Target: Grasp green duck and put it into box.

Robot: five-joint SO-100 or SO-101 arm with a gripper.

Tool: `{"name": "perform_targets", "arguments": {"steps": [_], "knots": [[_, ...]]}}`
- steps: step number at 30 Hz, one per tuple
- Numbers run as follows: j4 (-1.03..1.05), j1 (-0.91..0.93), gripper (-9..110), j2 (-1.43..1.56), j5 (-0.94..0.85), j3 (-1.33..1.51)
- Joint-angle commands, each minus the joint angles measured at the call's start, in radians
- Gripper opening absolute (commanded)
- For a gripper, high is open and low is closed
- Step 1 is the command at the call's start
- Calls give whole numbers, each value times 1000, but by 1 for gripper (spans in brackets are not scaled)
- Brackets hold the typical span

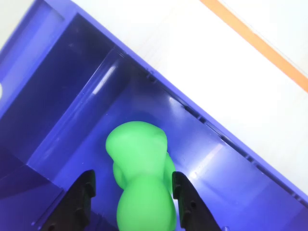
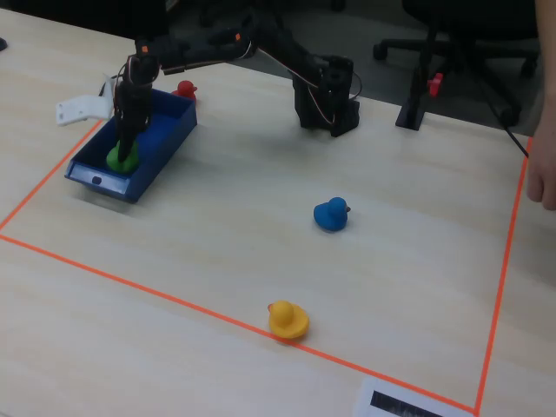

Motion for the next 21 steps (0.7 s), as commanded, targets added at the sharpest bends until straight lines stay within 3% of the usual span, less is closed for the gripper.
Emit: {"name": "perform_targets", "arguments": {"steps": [1,10,21], "knots": [[-23,-9,21,48,3,-40],[-34,-133,28,301,109,-25],[183,-480,0,905,124,545]]}}
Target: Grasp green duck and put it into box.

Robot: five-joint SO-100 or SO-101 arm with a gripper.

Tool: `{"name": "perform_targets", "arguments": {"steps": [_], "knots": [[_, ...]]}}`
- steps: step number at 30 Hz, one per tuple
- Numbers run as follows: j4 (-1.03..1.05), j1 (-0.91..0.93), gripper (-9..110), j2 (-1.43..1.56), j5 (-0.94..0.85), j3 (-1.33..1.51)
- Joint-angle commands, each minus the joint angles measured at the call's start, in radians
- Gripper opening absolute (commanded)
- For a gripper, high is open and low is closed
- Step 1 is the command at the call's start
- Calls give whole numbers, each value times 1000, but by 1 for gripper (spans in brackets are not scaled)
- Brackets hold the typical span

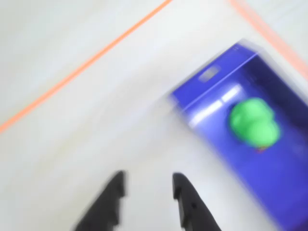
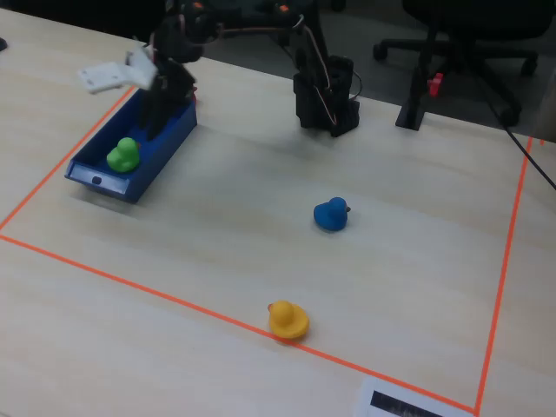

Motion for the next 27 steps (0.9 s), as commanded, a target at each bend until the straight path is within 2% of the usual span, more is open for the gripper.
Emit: {"name": "perform_targets", "arguments": {"steps": [1,11,27], "knots": [[46,-133,0,310,15,264],[141,-353,0,847,37,881],[26,-371,0,1305,-35,1522]]}}
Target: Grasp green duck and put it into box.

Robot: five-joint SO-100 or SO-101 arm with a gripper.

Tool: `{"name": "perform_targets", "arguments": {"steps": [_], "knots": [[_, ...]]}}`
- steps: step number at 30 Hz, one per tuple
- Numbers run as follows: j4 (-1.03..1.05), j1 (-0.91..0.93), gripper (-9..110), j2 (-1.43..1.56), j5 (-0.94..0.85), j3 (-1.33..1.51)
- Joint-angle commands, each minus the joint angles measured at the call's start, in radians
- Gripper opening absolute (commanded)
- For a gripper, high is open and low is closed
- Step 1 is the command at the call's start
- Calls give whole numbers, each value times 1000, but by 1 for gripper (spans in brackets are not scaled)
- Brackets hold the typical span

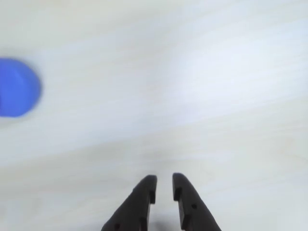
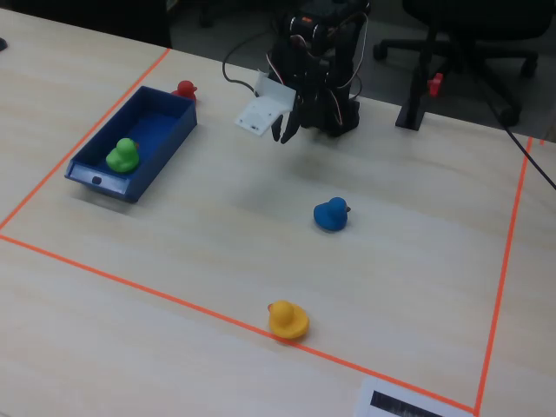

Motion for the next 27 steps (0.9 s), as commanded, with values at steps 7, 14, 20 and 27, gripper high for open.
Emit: {"name": "perform_targets", "arguments": {"steps": [7,14,20,27], "knots": [[-55,-170,0,189,-11,207],[-87,-201,0,259,-25,313],[-29,-222,0,379,-25,394],[29,-222,0,469,-25,442]]}}
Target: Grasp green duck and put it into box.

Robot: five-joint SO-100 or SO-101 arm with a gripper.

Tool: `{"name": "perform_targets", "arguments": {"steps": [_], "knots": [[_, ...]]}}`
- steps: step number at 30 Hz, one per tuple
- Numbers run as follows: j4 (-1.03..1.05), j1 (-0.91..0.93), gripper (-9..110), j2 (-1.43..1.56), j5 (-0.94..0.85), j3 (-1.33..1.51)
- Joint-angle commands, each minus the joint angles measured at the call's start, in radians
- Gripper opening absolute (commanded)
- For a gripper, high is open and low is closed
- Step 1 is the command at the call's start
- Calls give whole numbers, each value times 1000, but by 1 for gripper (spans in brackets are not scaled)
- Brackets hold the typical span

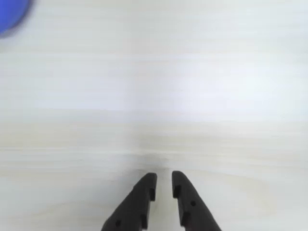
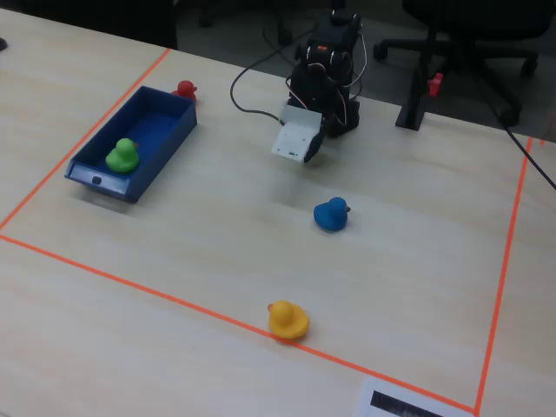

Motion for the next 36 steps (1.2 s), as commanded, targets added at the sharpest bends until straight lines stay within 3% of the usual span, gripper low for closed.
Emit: {"name": "perform_targets", "arguments": {"steps": [1,36], "knots": [[25,-9,0,37,-9,8],[58,14,0,120,-43,80]]}}
